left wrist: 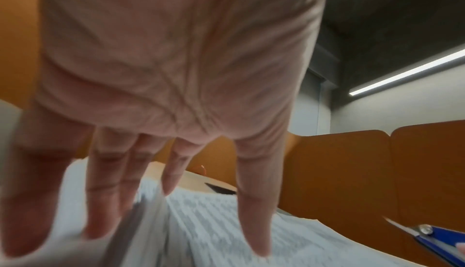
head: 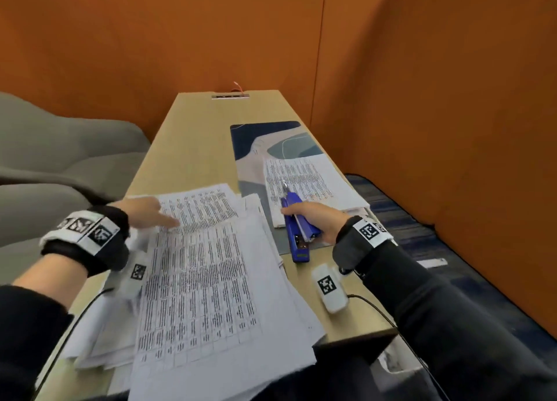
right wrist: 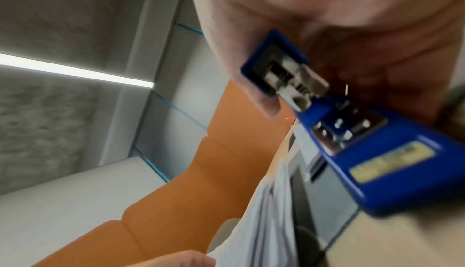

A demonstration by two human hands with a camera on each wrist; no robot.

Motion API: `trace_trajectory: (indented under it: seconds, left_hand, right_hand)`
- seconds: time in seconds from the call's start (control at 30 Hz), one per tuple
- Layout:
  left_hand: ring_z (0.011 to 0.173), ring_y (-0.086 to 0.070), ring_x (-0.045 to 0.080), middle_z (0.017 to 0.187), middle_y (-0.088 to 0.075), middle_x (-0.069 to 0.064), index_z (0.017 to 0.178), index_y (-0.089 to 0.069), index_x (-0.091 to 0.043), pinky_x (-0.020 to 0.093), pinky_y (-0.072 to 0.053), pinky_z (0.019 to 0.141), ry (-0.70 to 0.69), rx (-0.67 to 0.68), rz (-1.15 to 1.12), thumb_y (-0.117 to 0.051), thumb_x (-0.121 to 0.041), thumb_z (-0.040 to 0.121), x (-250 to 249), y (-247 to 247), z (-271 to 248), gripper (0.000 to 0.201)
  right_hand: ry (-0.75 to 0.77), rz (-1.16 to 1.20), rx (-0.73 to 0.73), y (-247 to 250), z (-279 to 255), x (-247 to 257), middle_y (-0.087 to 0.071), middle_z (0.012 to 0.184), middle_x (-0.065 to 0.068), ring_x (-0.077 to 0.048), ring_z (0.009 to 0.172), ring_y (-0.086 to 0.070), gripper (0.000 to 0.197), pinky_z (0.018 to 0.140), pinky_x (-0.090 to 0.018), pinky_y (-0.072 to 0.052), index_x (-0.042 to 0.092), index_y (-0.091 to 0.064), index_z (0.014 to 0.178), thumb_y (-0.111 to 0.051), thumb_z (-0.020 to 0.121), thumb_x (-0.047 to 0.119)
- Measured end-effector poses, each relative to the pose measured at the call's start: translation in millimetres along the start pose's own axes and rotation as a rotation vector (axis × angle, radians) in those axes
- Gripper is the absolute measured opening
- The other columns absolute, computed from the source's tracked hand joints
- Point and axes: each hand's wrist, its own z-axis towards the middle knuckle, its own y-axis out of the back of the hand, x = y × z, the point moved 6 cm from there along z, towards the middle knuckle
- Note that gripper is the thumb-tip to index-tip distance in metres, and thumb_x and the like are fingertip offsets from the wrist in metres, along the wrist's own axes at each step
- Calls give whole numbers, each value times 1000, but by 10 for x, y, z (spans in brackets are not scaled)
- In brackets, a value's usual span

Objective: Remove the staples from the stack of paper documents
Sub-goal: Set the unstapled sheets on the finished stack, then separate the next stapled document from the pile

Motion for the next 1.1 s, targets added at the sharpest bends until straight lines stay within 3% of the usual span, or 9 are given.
trace_trajectory:
  seconds: [0.1,0.2,0.37,0.43,0.5,0.63,0.77,0.93,1.1]
  left_hand:
    - [111,-53,25,135,-48,10,139,-39,-14,36,-53,86,7,35,-82,-76,-41,77,174,-247,140,77]
    - [95,-63,29,111,-55,6,119,-48,-21,42,-58,78,-21,53,-115,-85,-40,66,150,-361,164,68]
    - [90,-63,25,105,-62,6,116,-58,-14,33,-55,75,-105,48,-56,-85,-29,68,22,-395,185,57]
    - [97,-61,22,111,-64,3,115,-62,-11,30,-49,84,-152,30,-10,-82,-37,71,-8,-360,165,55]
    - [88,-65,20,97,-70,2,105,-66,-8,28,-50,76,-203,64,-123,-77,-36,77,-46,-377,118,41]
    - [83,-70,31,101,-70,20,102,-64,-5,41,-59,76,-283,216,-731,-66,-7,86,-253,-421,-23,17]
    - [62,-71,24,88,-70,21,96,-63,-10,35,-60,58,-300,142,-877,-64,-2,86,-488,-380,-81,12]
    - [64,-69,26,87,-70,19,99,-62,-13,40,-59,63,-264,121,-998,-60,-4,90,-604,-486,-58,13]
    - [63,-70,23,88,-69,18,99,-60,-9,35,-60,58,-356,189,-1013,-56,-5,92,-803,-551,-62,9]
  right_hand:
    - [5,160,-247,344,-7,-178,-54,70,-6,-18,58,-54,17,55,-28,-46,14,-51,87,-61,94,26]
    - [93,430,-375,752,-31,-256,-57,80,-11,-26,73,-60,12,73,-37,-54,13,-52,95,-59,94,22]
    - [70,635,-290,945,-99,-374,-60,102,-17,-35,76,-70,30,62,-41,-58,11,-50,121,-57,93,20]
    - [77,701,-288,923,-100,-417,-59,116,-18,-39,91,-71,39,60,-43,-59,12,-49,128,-59,91,18]
    - [121,760,-333,949,-98,-437,-61,122,-17,-40,107,-66,38,65,-45,-59,12,-50,127,-59,90,18]
    - [197,809,-401,1081,-172,-395,-67,114,-15,-34,101,-66,15,80,-43,-56,12,-52,105,-56,92,18]
    - [138,729,-292,1056,-224,-379,-59,89,-18,-34,75,-63,10,75,-47,-55,10,-47,102,-52,94,14]
    - [81,680,-197,879,-127,-464,-61,108,-18,-41,84,-70,31,73,-47,-58,13,-50,123,-56,92,15]
    - [129,798,-290,1019,-24,-469,-59,106,-13,-40,115,-60,19,91,-56,-52,15,-52,102,-62,86,14]
